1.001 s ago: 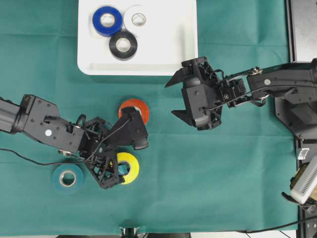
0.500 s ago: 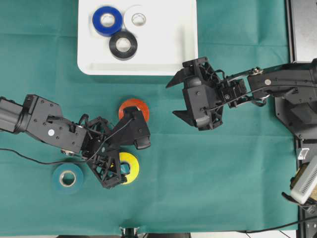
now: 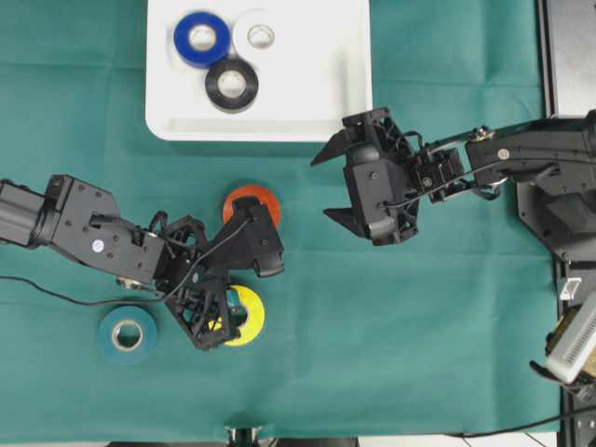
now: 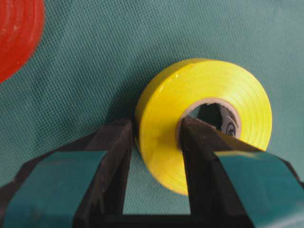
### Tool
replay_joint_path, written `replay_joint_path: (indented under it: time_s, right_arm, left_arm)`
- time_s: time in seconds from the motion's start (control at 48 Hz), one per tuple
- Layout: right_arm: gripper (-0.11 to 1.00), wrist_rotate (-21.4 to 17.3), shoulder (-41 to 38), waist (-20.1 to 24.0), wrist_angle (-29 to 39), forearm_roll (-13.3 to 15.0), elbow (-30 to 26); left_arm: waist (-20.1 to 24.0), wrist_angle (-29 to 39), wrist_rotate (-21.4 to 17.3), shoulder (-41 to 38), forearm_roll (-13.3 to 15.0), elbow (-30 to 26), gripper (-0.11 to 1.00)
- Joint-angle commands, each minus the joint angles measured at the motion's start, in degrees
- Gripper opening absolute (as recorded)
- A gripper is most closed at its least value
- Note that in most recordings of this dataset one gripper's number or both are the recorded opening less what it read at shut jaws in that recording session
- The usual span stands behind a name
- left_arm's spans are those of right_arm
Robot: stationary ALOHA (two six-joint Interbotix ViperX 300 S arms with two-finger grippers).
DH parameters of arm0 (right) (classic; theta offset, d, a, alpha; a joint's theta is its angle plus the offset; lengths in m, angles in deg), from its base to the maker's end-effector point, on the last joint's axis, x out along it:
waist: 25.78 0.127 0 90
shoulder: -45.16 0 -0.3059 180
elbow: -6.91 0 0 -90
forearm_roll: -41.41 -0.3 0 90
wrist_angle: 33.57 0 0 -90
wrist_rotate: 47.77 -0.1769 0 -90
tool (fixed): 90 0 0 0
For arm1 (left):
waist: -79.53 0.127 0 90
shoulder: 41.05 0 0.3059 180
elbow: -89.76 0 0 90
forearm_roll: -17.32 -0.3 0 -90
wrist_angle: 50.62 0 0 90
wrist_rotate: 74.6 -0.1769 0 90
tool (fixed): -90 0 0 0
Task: Put the tape alternately from left to right into the white case.
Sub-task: 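Move the left gripper down over the yellow tape roll, then close the left gripper on the yellow roll's inner rim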
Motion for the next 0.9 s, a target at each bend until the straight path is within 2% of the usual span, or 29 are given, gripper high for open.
replay_joint_path:
  time_s: [0.0,0.25,0.542,0.876]
  right_arm:
    - [0.80,0.00,0.44,0.09,-0.44,-0.09,-0.44]
    - [0.80,0.00,0.44,0.09,-0.44,-0.09,-0.44]
    - [0.80,0.00,0.44,0.09,-0.53,0.00,-0.44]
    - [0.80,0.00,0.44,0.18,-0.44,-0.09,-0.35]
  left_arm:
    - [-0.09,-0.18,0.09,1.23,-0.09,-0.44,0.27]
    - [-0.53,-0.18,-0.35,2.20,-0.09,-0.70,0.27]
    - [-0.70,0.18,-0.53,6.86,-0.18,0.00,0.27]
    - [0.18,5.45,-0.79,10.02,-0.35,0.00,0.27]
